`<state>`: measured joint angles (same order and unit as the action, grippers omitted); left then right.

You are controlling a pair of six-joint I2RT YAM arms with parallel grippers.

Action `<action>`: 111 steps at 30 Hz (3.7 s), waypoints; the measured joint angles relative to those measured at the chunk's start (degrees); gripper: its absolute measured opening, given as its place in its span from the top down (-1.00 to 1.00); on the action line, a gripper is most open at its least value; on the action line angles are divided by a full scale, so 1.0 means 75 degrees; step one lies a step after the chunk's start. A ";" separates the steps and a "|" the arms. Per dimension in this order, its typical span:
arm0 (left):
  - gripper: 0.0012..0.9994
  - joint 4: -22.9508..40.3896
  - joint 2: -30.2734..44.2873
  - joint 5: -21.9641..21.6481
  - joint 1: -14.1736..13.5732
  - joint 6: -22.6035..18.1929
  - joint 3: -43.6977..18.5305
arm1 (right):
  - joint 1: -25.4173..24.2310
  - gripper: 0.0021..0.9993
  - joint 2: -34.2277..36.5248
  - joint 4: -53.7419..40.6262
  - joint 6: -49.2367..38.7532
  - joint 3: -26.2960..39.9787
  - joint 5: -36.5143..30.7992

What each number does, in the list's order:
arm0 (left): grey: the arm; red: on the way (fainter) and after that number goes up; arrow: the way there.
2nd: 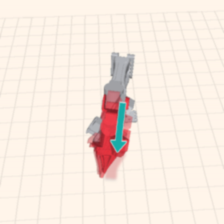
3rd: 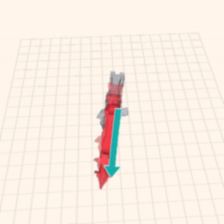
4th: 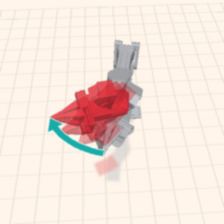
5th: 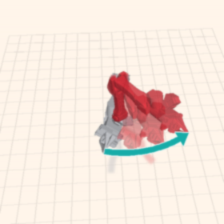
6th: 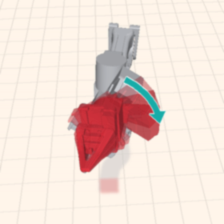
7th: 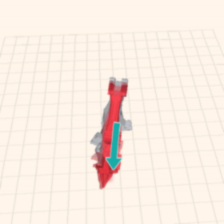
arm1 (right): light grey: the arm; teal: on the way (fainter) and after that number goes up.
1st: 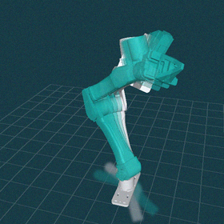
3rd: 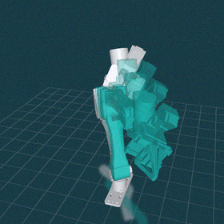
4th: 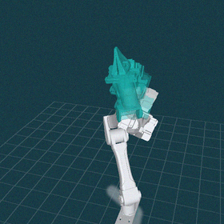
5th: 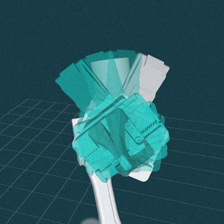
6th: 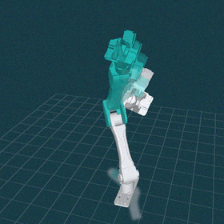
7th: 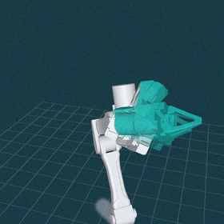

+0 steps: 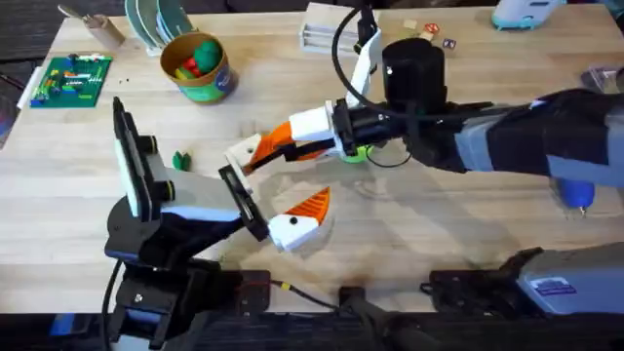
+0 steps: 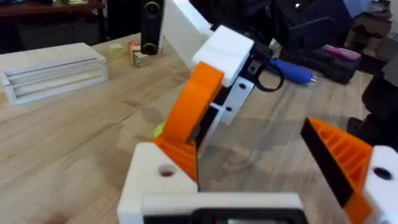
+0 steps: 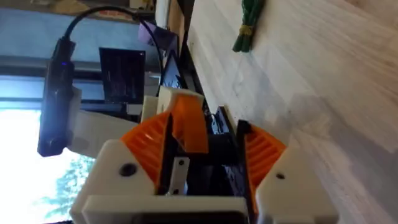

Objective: Pick up the gripper from the table and insert it into the empty holder that is missing its gripper. Then pick up a screw, insert it into the mounting hole, and use the screwdriver to tighten it. Finally, clean up the table by picking up the vegetable and placing it into the bucket.

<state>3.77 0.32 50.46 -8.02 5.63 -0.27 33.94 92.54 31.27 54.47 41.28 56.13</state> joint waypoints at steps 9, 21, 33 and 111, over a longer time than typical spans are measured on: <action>-0.99 0.0017 0.0000 0.0276 -0.0062 -0.0094 0.0000 | -0.0373 -0.65 0.0043 0.0363 0.0126 -0.0003 0.0845; -0.99 0.0017 0.0000 0.0306 -0.0062 -0.0097 0.0000 | -0.1582 -0.84 0.0043 0.1165 -0.0263 0.0017 0.0191; -0.99 0.0017 -0.0002 0.0309 -0.0062 -0.0097 0.0000 | -0.2384 -0.85 -0.0027 -0.2919 -0.3091 0.2350 -0.2393; -0.99 0.0017 0.0000 0.0314 -0.0062 -0.0117 0.0000 | 0.0947 0.99 0.0914 -0.8971 -0.7238 0.3424 -0.7760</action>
<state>3.90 0.32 52.82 -8.49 4.75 -0.27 41.03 99.39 -36.01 0.19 66.96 -2.07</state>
